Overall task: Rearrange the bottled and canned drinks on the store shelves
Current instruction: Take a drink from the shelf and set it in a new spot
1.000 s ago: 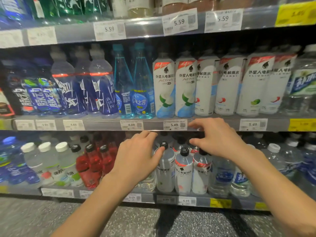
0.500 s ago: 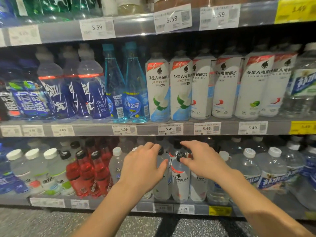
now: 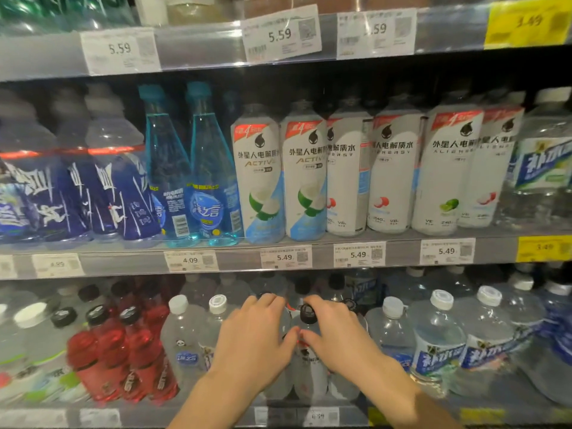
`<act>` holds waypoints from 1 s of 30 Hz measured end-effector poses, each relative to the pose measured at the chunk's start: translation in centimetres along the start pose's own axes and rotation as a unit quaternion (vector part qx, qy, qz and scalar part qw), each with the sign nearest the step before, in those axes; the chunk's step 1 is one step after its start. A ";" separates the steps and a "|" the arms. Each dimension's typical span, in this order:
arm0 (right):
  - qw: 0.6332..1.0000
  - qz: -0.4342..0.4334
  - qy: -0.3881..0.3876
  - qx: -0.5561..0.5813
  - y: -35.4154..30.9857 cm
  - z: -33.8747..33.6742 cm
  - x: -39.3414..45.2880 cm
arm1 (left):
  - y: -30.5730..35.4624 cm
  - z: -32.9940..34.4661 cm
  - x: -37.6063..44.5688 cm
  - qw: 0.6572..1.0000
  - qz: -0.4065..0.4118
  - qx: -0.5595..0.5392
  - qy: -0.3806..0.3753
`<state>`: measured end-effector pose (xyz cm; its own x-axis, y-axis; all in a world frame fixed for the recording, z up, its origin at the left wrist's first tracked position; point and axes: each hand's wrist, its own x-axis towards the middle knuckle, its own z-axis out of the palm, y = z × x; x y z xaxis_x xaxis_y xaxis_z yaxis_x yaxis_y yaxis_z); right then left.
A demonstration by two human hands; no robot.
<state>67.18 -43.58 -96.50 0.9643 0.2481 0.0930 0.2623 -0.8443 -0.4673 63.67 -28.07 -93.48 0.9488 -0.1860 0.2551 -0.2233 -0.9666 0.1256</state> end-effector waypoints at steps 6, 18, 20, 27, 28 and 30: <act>1.000 0.003 0.022 0.010 0.2 -0.3 0.4 | -0.4 0.8 0.4 1.000 0.005 -0.021 -0.021; 0.995 -0.035 0.087 0.037 -0.4 -3.3 -0.1 | -0.2 0.4 0.0 0.998 0.002 -0.048 -0.027; 0.991 -0.049 0.113 0.058 -0.9 -4.8 -0.3 | -0.2 0.2 -0.1 0.997 -0.006 -0.064 -0.037; 0.975 -0.107 0.153 0.123 -2.8 -8.6 -1.7 | 0.8 -1.3 -0.6 0.984 -0.006 -0.166 -0.056; 0.973 -0.109 0.154 0.131 -3.0 -8.9 -1.9 | 0.9 -1.4 -0.5 0.981 -0.006 -0.187 -0.055; 0.971 -0.116 0.157 0.139 -3.3 -9.3 -2.2 | 1.2 -1.5 -0.3 0.970 -0.013 -0.239 -0.047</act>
<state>64.48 -45.76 -86.93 0.8560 0.2227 0.4665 0.4952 -0.6120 -0.6166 62.75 -28.88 -91.97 0.9665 -0.1999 0.1613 -0.2565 -0.7837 0.5657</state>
